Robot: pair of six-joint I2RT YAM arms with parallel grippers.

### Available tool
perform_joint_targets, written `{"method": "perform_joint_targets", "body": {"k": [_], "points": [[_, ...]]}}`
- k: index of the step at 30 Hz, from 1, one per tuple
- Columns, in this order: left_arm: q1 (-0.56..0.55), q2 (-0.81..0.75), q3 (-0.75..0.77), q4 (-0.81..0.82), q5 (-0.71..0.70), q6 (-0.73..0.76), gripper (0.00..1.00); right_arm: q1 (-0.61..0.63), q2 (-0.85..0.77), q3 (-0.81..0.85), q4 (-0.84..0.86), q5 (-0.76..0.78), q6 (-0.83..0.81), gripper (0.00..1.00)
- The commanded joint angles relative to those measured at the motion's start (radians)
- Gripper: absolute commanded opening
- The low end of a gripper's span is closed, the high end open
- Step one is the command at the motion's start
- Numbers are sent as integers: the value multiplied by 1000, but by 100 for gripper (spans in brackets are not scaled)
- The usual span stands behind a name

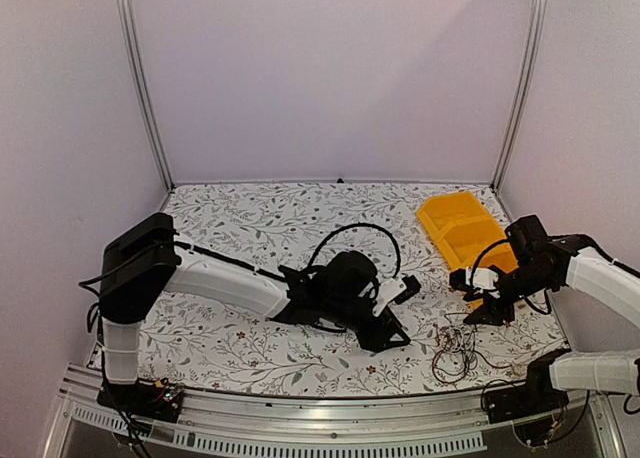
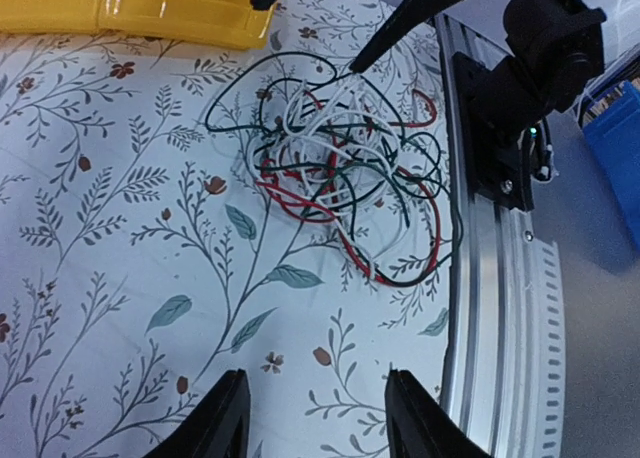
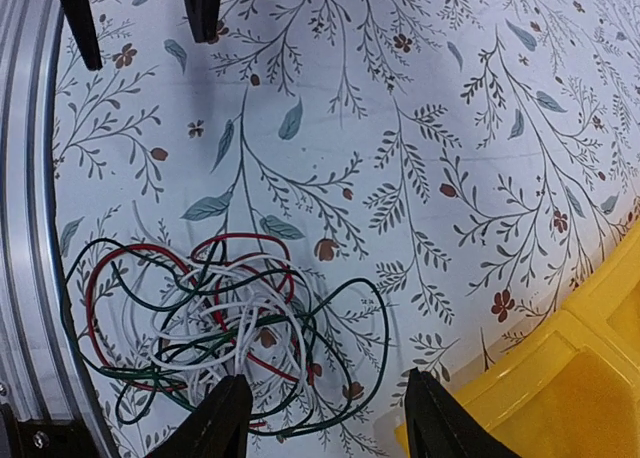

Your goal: Untangle the cables

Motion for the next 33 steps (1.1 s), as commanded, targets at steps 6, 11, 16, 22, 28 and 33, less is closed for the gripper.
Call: {"method": "perform_joint_targets", "body": {"k": [6,11,16,22,28,33], "points": [[-58,25,32,17,68,164,45,97,20,-12,26,20,33,56],[-85,30,56,-5,99,285,45,100,22,21,6,34,49,54],[-102,56,125,-64,73,395,46,100,-2,46,-29,50,51,53],[-88,73,111,3,44,359,46,132,-31,84,-101,31,56,51],[-5,-16,-100,250,69,180,46,255,-66,51,-134,76,53,48],[55,-96,-259,421,19,55,47,364,-12,27,-128,130,45,53]]}}
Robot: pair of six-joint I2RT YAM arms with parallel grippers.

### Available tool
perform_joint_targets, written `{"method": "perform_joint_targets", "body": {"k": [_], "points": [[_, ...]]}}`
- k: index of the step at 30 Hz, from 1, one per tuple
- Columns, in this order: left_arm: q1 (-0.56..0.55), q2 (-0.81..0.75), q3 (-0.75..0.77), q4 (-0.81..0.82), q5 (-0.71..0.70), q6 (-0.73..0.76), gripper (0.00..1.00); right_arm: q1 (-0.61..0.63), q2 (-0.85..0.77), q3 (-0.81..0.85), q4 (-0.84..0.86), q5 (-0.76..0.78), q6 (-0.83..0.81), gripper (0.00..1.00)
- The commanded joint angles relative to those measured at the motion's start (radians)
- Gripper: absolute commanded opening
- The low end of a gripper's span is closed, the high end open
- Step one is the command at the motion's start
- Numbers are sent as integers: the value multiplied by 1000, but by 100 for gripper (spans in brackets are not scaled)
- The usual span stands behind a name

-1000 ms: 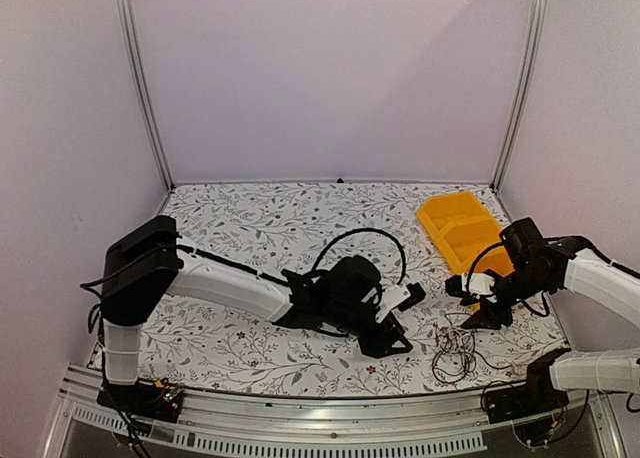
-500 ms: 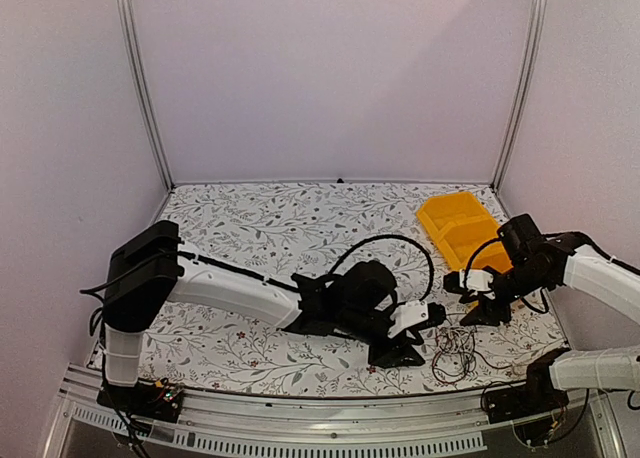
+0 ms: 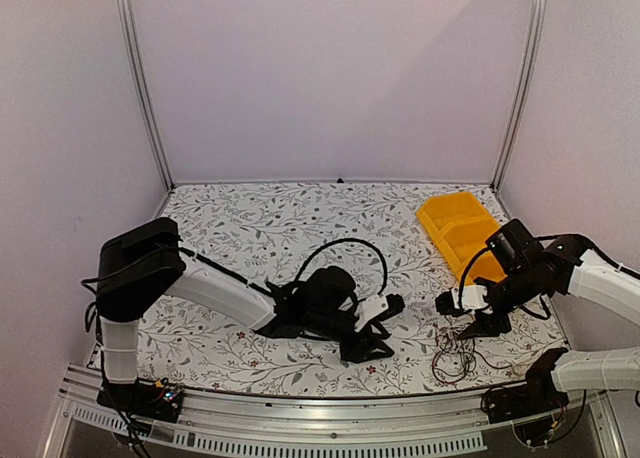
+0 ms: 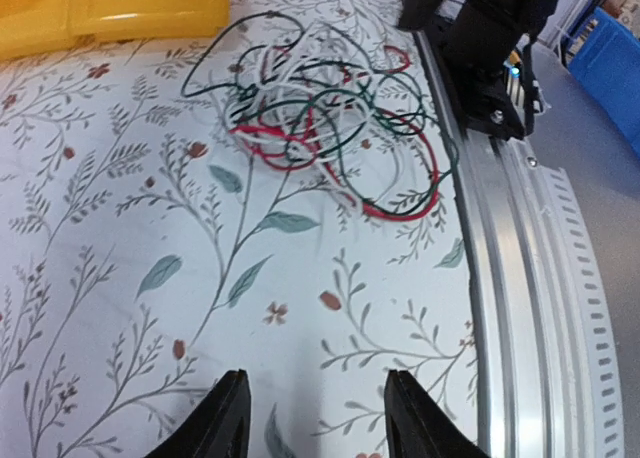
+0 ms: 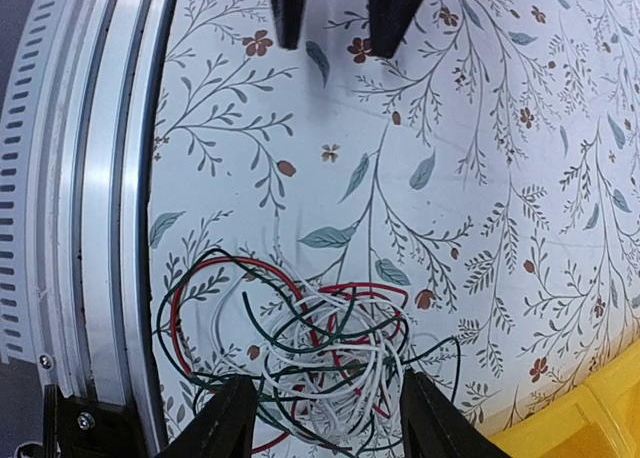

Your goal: Untangle the cables

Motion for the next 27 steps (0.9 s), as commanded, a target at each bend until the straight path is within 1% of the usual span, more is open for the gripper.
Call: {"method": "perform_joint_targets", "body": {"k": [1,5,10,17,21,27], "points": [[55,-104,-91,212,-52,-142,48,91,46,-19,-30,49,-8,54],[70,-139,-130,218,-100,-159,48,150,74,-9,-25,53,-12,56],[77,-150,-141,207,-122,-163,49,185,112,-36,22,100,-10,56],[77,-175,-158,204,-169,-185,49,239,183,-59,87,128,9,51],[76,-182,-170,208,-181,-192,49,245,201,-38,102,121,23,38],[76,-176,-171,217,-188,-201,49,245,178,-12,121,113,33,12]]}}
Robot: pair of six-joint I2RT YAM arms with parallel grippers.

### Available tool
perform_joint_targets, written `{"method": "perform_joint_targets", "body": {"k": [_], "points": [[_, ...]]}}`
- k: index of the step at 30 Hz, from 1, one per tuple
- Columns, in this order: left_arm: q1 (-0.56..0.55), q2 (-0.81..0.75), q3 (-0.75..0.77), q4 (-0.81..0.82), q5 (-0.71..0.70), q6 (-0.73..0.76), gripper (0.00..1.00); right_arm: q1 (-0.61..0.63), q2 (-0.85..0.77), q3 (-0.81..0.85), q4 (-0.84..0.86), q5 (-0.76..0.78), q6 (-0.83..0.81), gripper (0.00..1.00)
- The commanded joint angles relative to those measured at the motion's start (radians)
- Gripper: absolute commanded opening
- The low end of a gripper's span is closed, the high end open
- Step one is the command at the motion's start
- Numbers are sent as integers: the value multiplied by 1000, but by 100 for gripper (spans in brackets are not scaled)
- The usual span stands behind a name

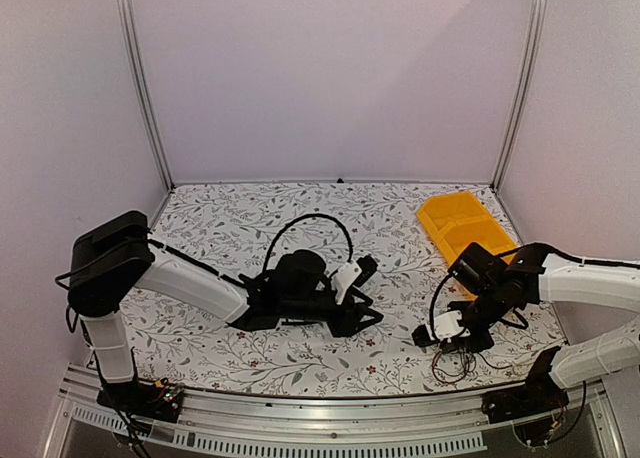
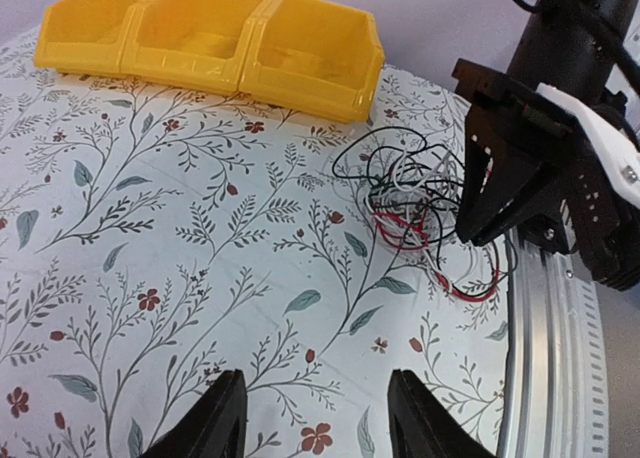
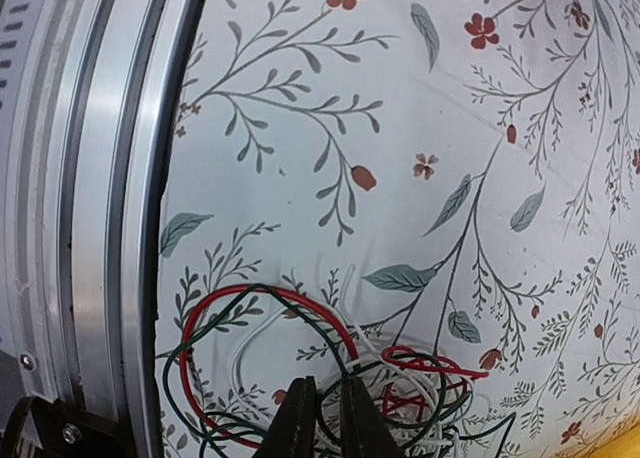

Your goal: Untangle the cables

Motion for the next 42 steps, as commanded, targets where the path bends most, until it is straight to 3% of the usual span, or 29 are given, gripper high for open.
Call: {"method": "perform_joint_targets", "body": {"k": [1,4,8,17,21,36,42], "points": [[4,-27,-7,28,-15,-14,49,8,-17,33,28,-2,9,8],[3,-32,-6,28,-17,-10,49,7,-7,69,9,-24,18,0],[-1,-59,-35,63,-29,24,50,7,-7,196,-3,-129,45,0],[-23,-188,-211,341,-47,71,54,7,119,457,9,-357,123,0],[-40,-186,-196,383,-39,69,56,7,193,580,-28,-407,145,0],[-61,93,36,655,-89,54,58,4,313,1015,-116,-523,163,0],[-60,218,135,643,-67,42,40,-1,330,1193,-128,-514,159,0]]}}
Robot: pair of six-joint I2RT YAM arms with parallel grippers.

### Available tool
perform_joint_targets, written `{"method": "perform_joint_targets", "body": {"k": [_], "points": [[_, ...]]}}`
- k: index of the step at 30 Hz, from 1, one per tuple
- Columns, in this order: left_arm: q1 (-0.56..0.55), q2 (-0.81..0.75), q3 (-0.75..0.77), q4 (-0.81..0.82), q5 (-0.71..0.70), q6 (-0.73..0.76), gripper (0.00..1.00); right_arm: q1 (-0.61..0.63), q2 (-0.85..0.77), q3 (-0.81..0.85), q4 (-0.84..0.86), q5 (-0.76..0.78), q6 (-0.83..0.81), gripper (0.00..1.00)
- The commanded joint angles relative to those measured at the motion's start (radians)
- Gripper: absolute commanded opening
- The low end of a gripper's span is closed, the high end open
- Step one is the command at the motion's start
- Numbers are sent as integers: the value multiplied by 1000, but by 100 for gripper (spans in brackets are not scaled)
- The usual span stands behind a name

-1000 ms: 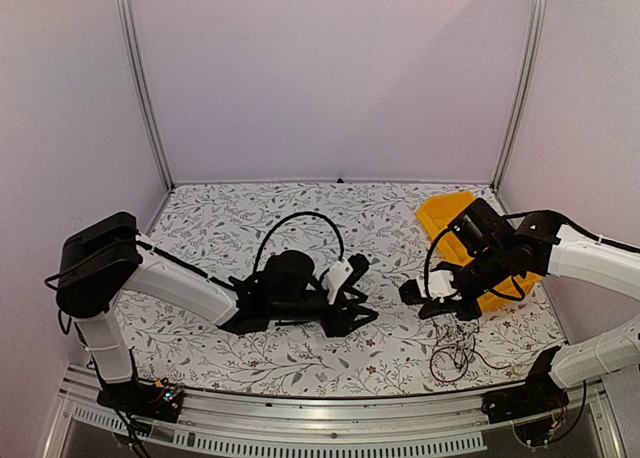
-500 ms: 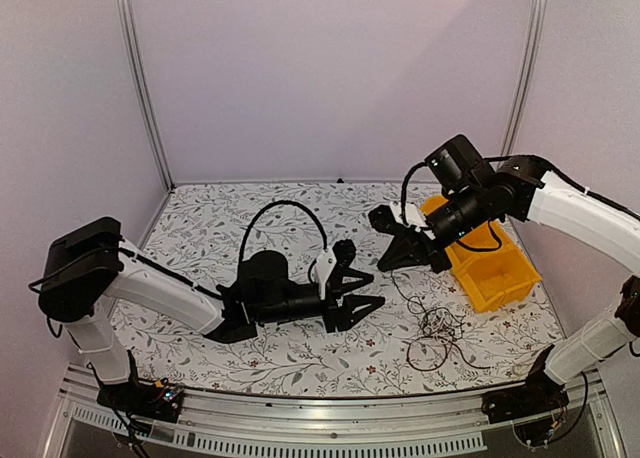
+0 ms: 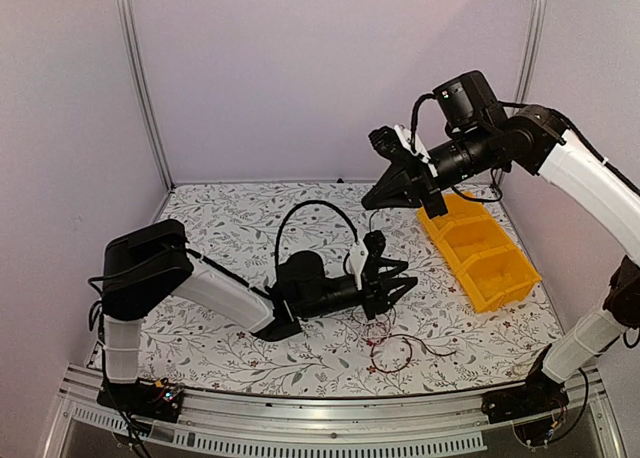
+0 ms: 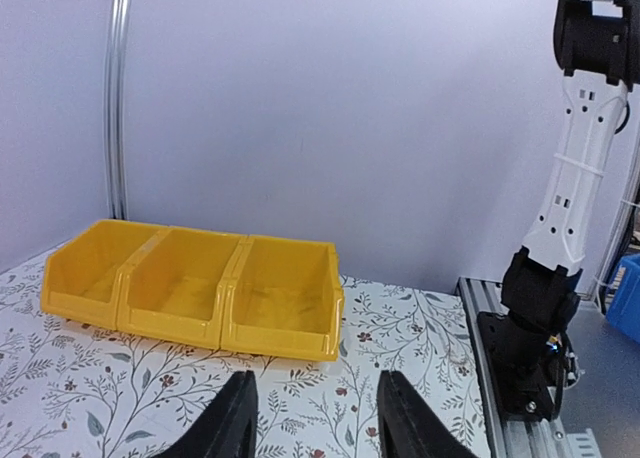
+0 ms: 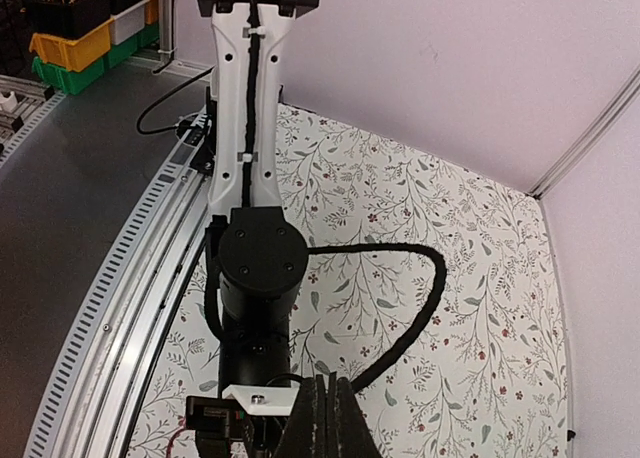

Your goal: Untangle the cables

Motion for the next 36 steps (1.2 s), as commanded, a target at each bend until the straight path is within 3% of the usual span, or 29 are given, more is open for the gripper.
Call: {"method": "perform_joint_targets", "body": {"k": [1,10,19,23,28,36], "points": [[-7,82,51,34,13,-19,38,-5,-1,154,-23,-16,0,0],[-7,157,0,70,-3,-87,36,-41,79,649,-39,26,43,0],[6,184,-12,68,-17,-99,33,-54,96,810,116,159,189,0],[12,175,-35,80,-35,-106,32,-54,102,837,208,299,255,0],[22,138,-104,143,-57,-124,24,-101,77,706,294,489,310,0],[22,-19,-324,271,-137,-150,13,-430,-101,39,471,362,468,0]]}}
